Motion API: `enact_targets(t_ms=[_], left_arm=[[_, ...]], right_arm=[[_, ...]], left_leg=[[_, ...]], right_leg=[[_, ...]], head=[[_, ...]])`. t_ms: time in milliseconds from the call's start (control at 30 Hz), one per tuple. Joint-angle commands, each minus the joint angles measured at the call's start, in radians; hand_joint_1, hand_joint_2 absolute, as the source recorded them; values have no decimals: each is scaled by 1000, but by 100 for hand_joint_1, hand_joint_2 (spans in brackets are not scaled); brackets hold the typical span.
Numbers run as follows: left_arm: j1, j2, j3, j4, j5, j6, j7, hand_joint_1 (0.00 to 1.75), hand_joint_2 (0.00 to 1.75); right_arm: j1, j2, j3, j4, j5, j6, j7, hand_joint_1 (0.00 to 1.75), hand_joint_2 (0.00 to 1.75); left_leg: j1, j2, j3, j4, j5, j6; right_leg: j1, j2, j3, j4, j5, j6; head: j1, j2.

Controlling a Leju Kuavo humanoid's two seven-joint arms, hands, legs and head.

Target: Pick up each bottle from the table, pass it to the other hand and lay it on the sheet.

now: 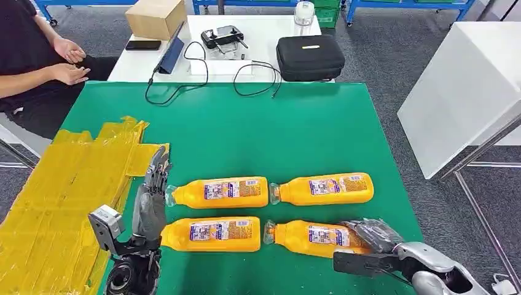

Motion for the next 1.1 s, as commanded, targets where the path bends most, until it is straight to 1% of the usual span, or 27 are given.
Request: enact_targets(t_ms=[33,67,100,133,167,200,233,267,333,367,400,433,567,667,700,733,800,833,1033,1067,1100], left_arm=[[13,15,7,17,4,-3,-4,0,0],[31,6,26,3,8,-2,-7,0,0],[50,2,41,-8,16,-7,-11,0,0],[72,-3,59,-21,35,-21,-22,0,0],[88,-6,72,-32,50,-35,-27,0,0],[104,-11,84,-43,74,-56,-30,0,0],[111,-14,92,-48,98,-77,-32,0,0],[117,-16,98,-52,101,-80,-31,0,175],[126,-24,105,-58,145,-107,-6,0,175],[125,-23,102,-57,167,-124,12,0,175],[124,-24,100,-59,171,-123,24,0,175],[120,-22,91,-58,201,-118,93,0,175],[115,-28,65,-81,289,-90,188,0,175],[108,1,16,-86,292,-98,182,0,175],[103,9,3,-82,305,-107,186,0,175],[93,21,-17,-74,309,-120,190,0,175],[79,28,-36,-60,342,-148,208,0,175],[76,29,-38,-58,344,-149,208,0,175],[76,29,-38,-58,344,-149,208,0,175],[75,29,-39,-57,345,-149,209,0,175],[75,29,-39,-57,345,-149,209,0,175]], right_arm=[[110,88,-102,-40,-52,-145,11,175,175],[152,136,-166,-83,-70,-213,10,175,175],[194,170,-214,-131,-105,-248,3,175,175],[244,213,-265,-198,-152,-293,-21,175,175],[284,244,-299,-249,-200,-315,-44,175,175],[325,287,-334,-312,-241,-353,-94,175,175],[339,311,-347,-337,-260,-365,-122,175,175],[354,345,-361,-367,-289,-381,-158,175,175],[366,418,-358,-414,-334,-397,-243,175,175],[359,431,-344,-415,-343,-391,-253,175,175],[351,437,-327,-409,-337,-387,-252,175,175],[336,445,-305,-396,-329,-392,-249,175,175],[284,491,-268,-342,-329,-418,-267,175,175],[210,532,-240,-289,-337,-424,-288,175,175],[174,549,-231,-263,-335,-425,-283,175,175],[118,574,-215,-219,-337,-414,-282,175,175],[31,602,-185,-139,-316,-408,-250,175,175],[13,608,-178,-121,-316,-409,-249,175,175],[13,608,-178,-121,-316,-409,-249,175,175],[5,611,-175,-112,-315,-410,-248,175,175],[5,611,-175,-112,-315,-410,-248,175,175]], left_leg=[[2,-2,1,-1,0,-2],[1,-2,1,-1,0,-1],[2,-2,1,-2,0,-2],[1,-1,1,-1,0,-1],[1,-1,1,-2,0,-2],[2,-1,0,-1,-1,-2],[1,-2,-3,-1,0,-2],[1,-2,-3,-1,-1,-2],[2,-1,-3,-1,-2,-2],[2,-2,-2,-1,-2,-3],[2,-2,-5,-1,-1,-2],[2,-2,-4,-1,-2,-2],[2,0,-5,-2,-1,-1],[2,1,-6,-1,0,-1],[2,3,-5,-2,-1,-2],[2,3,-5,-2,0,-1],[2,5,-4,-2,0,-2],[2,7,-4,-3,1,-1],[2,7,-4,-3,1,-1],[2,4,-5,-2,1,0],[2,6,-4,-3,1,-1]], right_leg=[[2,-3,2,-3,0,-2],[1,-3,2,-2,0,-1],[2,-3,2,-3,0,-2],[1,-1,2,-2,0,-2],[1,-1,2,-2,0,-2],[2,-2,2,-1,-1,-3],[1,-2,-1,0,-1,-2],[1,-2,-1,-1,-1,-2],[2,-1,-2,0,-1,-2],[2,-2,-1,0,-2,-3],[2,-2,-3,0,-1,-2],[3,-2,-2,-1,-1,-2],[2,-1,-5,-1,0,-2],[2,0,-6,0,0,-2],[2,2,-5,-1,1,-2],[2,2,-5,-1,1,-2],[2,4,-4,-2,2,-2],[2,6,-5,-2,3,-2],[2,6,-5,-2,3,-2],[2,3,-4,-1,2,-1],[2,5,-4,-2,3,-2]], head=[[0,0],[0,0],[0,0],[0,0],[0,0],[1,0],[0,0],[0,0],[0,0],[0,0],[0,0],[0,0],[0,0],[0,0],[0,0],[0,0],[0,0],[0,0],[0,0],[0,0],[0,0]])
